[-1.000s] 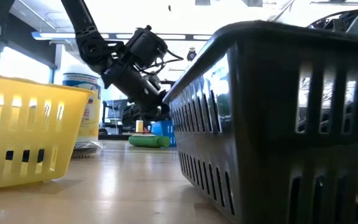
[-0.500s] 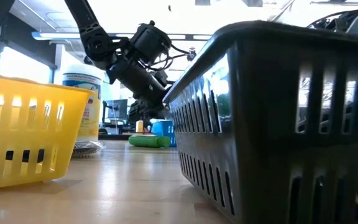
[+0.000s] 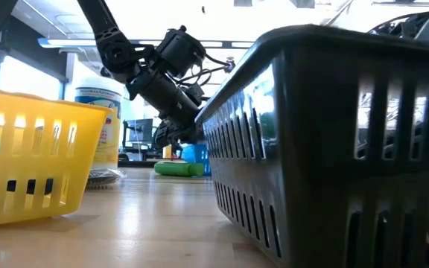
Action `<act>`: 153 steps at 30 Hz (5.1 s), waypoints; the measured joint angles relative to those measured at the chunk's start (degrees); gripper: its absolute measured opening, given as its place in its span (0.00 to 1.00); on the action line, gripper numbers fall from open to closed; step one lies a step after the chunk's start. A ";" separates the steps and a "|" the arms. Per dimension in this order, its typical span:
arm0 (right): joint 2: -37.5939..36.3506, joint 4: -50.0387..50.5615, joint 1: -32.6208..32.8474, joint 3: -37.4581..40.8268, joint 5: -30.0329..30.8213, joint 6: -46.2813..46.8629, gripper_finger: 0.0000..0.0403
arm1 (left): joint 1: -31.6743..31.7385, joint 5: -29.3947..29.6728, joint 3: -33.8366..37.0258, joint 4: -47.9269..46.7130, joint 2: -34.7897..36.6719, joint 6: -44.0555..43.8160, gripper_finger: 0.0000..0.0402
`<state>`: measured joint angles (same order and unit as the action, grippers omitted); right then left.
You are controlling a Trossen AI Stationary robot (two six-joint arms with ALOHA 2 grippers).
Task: Pick & Place Travel size toiletries
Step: Put the red toothbrush into the blue bin, then put the green shampoo into the green bin
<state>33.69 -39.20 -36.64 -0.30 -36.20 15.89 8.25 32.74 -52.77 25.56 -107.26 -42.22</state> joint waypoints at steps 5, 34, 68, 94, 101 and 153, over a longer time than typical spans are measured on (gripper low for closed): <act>0.00 0.00 0.01 -0.01 0.26 1.97 0.00 | 0.00 -0.50 0.01 0.38 0.00 0.92 0.02; 0.00 -0.13 0.04 0.00 0.04 3.65 0.00 | -11.69 28.04 0.02 -10.01 5.19 -26.74 0.00; 0.00 -1.73 1.41 0.00 -1.31 4.06 0.00 | -5.68 13.43 0.07 -13.03 6.95 -16.42 0.29; 0.00 -0.87 1.90 0.00 0.28 2.88 0.00 | -8.19 -28.28 4.96 -39.04 54.87 59.90 0.01; 0.10 -0.77 1.90 0.00 0.26 2.80 0.00 | -2.29 -30.52 18.00 -34.41 72.52 54.49 0.00; 2.06 -1.86 7.51 -0.01 5.24 -14.38 0.00 | -0.37 -27.88 51.23 -19.38 98.12 46.55 0.00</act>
<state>35.75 -41.06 -29.13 -0.30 -30.96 1.51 7.88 4.86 -1.55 6.18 -9.15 4.33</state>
